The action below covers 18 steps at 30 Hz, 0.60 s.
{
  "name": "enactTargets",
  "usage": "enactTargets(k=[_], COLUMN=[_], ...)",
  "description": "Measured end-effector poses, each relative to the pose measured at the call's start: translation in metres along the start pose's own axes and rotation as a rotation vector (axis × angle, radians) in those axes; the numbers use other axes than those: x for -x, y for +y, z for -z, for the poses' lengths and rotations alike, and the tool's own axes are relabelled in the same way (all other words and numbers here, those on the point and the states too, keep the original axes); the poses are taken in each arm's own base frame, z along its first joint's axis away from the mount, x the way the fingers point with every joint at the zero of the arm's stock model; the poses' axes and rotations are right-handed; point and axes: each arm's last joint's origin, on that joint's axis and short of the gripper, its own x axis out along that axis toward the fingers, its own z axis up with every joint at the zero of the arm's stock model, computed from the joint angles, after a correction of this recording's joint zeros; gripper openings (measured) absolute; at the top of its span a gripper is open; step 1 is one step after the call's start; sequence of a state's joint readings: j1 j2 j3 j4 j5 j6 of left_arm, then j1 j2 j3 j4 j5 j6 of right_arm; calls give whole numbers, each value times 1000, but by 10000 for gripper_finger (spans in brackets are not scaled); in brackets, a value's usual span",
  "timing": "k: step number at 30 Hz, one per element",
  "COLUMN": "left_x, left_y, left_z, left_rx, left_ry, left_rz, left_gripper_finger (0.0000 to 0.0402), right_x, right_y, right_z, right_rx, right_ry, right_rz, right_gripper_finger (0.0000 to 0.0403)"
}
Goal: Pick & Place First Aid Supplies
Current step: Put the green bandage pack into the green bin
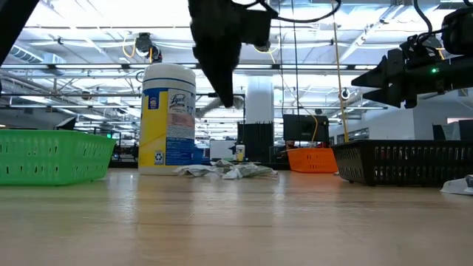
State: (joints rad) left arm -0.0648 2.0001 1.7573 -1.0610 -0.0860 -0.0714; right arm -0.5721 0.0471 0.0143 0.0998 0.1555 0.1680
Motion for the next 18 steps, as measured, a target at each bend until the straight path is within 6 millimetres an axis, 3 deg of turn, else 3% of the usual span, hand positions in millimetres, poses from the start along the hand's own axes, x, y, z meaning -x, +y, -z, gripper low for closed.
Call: enactTargets(k=[6, 11, 18], left_x=[19, 20, 20], left_y=[8, 1, -8], left_z=[4, 10, 59], left_rx=[73, 27, -49], left_ry=[-10, 44, 107], left_rz=[174, 238, 240], left_gripper_finger=[7, 5, 3], right_x=[0, 0, 0], right_y=[0, 0, 0], right_z=[0, 0, 0], right_rx=[0, 0, 0], right_ry=[0, -1, -1], right_rz=[0, 1, 0], right_gripper_finger=[393, 393, 393])
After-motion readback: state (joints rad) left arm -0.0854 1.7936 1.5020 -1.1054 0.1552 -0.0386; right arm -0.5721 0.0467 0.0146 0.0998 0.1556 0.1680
